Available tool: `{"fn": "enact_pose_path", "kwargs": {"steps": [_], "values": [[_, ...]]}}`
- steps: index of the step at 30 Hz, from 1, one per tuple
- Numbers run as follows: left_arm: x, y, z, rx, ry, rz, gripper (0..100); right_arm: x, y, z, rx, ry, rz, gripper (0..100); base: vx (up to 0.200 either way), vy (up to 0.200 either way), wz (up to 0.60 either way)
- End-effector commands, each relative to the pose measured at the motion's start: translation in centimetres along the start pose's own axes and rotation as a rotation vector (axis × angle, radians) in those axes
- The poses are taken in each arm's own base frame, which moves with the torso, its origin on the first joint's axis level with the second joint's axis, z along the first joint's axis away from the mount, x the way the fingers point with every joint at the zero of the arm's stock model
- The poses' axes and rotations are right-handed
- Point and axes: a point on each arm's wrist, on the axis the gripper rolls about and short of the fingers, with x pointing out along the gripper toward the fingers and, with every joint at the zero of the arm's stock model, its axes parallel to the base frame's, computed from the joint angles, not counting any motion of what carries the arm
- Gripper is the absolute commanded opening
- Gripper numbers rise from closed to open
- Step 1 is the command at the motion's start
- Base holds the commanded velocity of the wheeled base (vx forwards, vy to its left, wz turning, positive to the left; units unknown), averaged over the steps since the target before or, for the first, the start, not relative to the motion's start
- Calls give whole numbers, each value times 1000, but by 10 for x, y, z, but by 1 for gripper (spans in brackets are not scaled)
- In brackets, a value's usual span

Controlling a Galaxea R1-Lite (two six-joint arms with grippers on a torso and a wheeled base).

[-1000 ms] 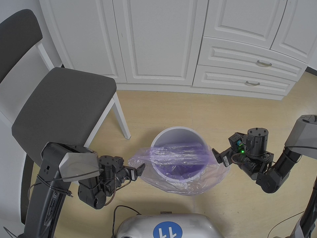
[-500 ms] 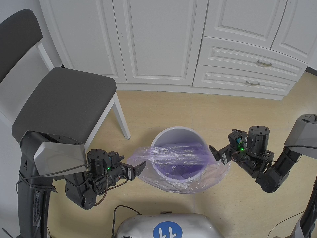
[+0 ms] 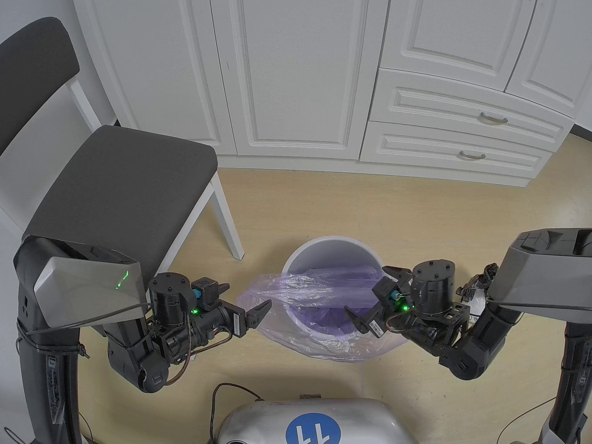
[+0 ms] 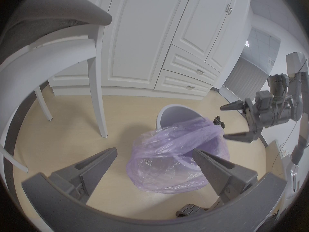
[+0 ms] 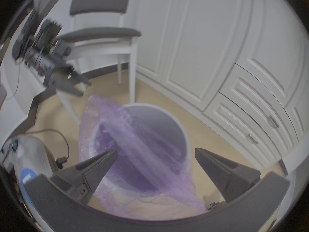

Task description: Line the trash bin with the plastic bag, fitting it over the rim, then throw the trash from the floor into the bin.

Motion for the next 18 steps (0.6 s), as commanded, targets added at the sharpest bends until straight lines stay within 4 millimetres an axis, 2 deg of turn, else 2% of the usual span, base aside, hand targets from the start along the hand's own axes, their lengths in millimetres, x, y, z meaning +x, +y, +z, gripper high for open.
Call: {"fn": "enact_pose_path", "kwargs": {"steps": [1,7,12,18], "values": [[-5,-1,14,8,-42,2,100,18,16,5,-137,17,49,100,0,0,0],[-5,1,17,9,-56,7,100,35,20,8,-340,35,83,100,0,0,0],[-5,1,18,9,-59,8,100,49,27,2,-364,69,100,100,0,0,0],[-6,5,21,12,-85,19,100,77,33,-8,-363,88,64,100,0,0,0]]}}
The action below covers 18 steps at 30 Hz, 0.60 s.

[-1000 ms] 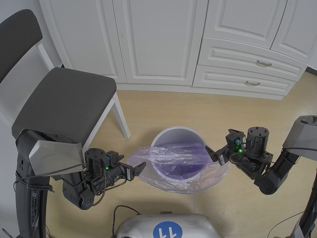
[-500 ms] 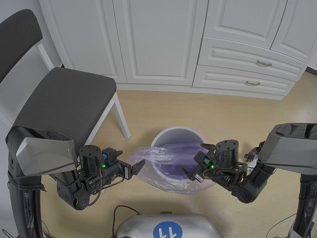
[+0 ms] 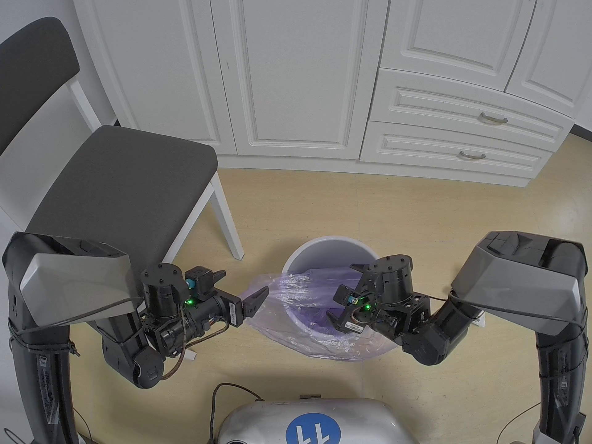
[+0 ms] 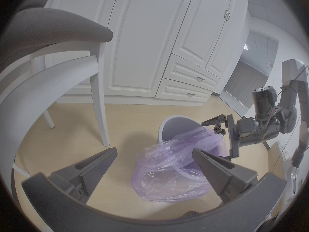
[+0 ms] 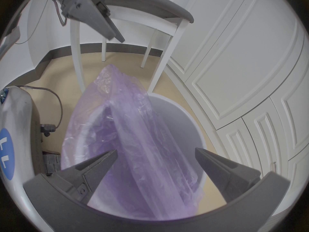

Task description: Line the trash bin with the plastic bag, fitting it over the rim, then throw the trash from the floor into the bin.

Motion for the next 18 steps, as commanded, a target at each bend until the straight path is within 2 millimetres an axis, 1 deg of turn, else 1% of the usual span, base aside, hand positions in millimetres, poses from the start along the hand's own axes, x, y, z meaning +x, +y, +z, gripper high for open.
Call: {"fn": "enact_pose_path", "kwargs": {"steps": [1,2,5,6,11,14,18], "values": [[-1,3,3,2,-18,8,100,23,12,-10,-4,33,-2,100,0,0,0],[-2,3,6,1,-27,9,100,32,15,-12,-3,43,-14,100,0,0,0],[-5,2,11,3,-40,10,100,41,16,-16,0,54,-23,100,0,0,0],[-6,2,13,4,-46,9,100,44,14,-18,2,64,-23,0,0,0,0],[-10,1,21,7,-68,8,100,49,9,-24,9,94,-40,0,0,0,0],[-11,1,22,7,-72,9,100,45,5,-22,21,90,-47,0,0,0,0],[-11,1,22,7,-70,8,100,37,-6,-14,43,70,-70,0,0,0,0]]}}
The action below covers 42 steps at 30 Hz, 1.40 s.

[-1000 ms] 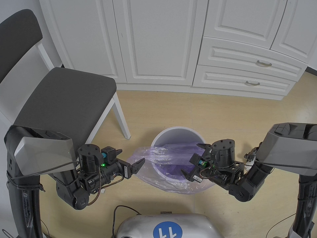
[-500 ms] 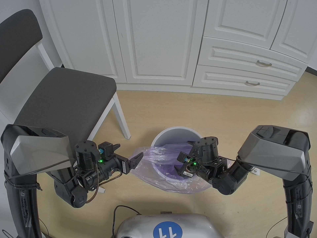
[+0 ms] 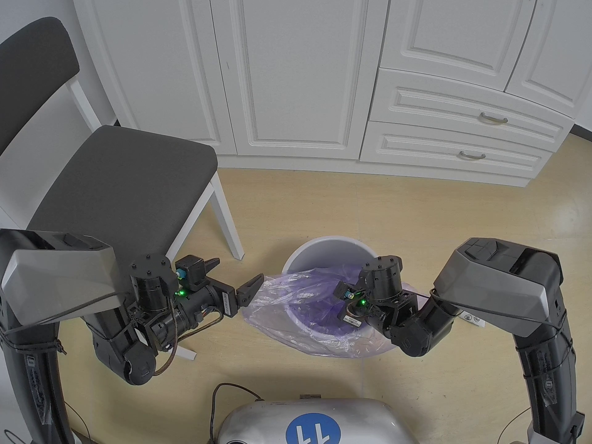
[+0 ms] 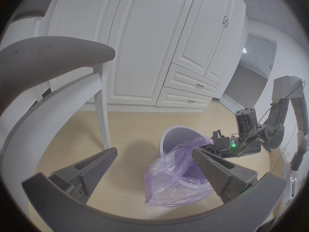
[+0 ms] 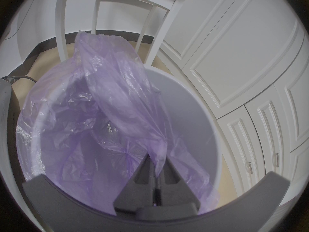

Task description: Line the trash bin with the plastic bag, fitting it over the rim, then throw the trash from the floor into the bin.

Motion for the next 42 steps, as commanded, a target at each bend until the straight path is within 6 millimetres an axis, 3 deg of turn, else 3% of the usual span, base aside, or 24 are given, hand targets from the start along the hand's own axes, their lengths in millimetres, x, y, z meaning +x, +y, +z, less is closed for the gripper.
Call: {"fn": "enact_pose_path", "kwargs": {"steps": [1,7,13,20,27,42], "values": [[-1,0,3,1,-7,-1,100,-7,-12,7,28,-21,-27,0,0,0,0],[-5,-2,6,2,-15,-3,100,-9,-28,15,81,-45,-65,0,0,0,0],[-6,-2,8,3,-19,-5,100,1,-37,17,136,-50,-115,0,0,0,0],[-6,-2,9,4,-22,-5,100,24,-46,21,233,-42,-219,0,0,0,0],[-6,-2,9,4,-22,-5,100,58,-47,30,394,-53,-378,0,0,0,0],[-5,-1,9,3,-23,-2,100,105,-47,38,531,-136,-583,0,0,0,0]]}}
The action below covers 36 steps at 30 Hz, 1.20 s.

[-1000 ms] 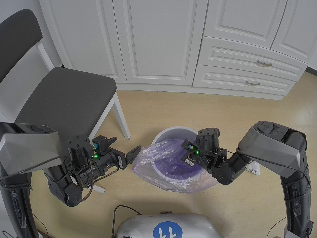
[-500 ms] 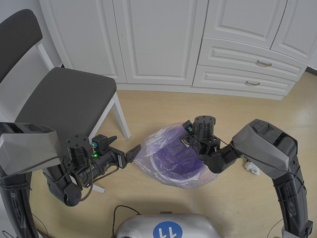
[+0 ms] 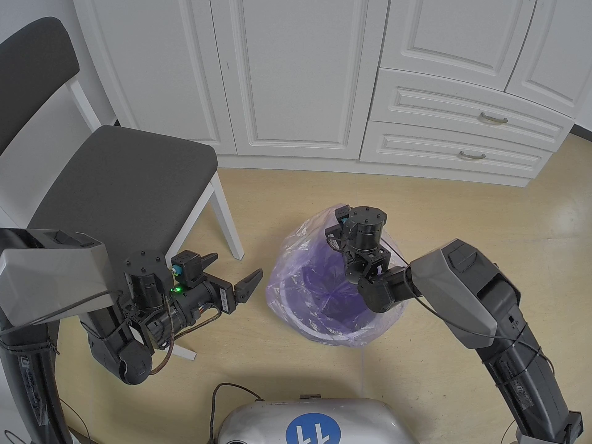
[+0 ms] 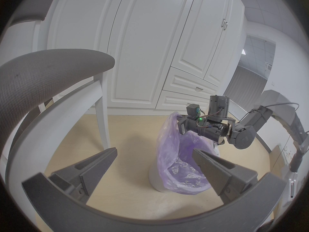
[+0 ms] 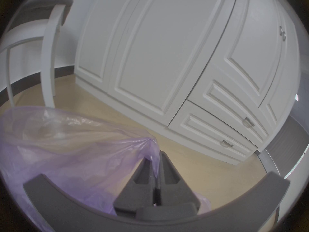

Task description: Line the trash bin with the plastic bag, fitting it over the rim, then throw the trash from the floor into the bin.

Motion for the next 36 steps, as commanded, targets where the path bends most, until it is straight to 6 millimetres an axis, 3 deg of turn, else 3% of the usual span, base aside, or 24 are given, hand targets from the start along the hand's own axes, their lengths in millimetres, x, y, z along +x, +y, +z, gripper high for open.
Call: {"fn": "enact_pose_path", "kwargs": {"steps": [1,7,10,16,23,24,32,33,36], "values": [[0,0,-1,-1,1,1,100,10,20,-28,19,7,-42,0,0,0,0],[0,0,-1,0,2,-1,100,10,18,-20,61,-6,-46,0,0,0,0],[1,0,-2,-1,5,0,100,8,14,-6,98,-28,-49,0,0,0,0],[0,-2,0,1,1,-7,100,9,-12,38,165,-97,-75,0,0,0,0],[1,-3,-2,0,5,-8,100,5,-2,37,188,-89,-12,0,0,0,0],[1,-3,-1,1,2,-8,100,4,5,30,183,-80,1,100,0,0,0],[0,-3,0,1,1,-8,100,2,0,42,217,-96,-9,100,0,0,0],[-1,-3,0,1,1,-8,100,0,-5,56,230,-115,-12,100,0,0,0],[-1,-3,0,1,1,-8,100,-17,-12,60,190,-72,36,100,0,0,0]]}}
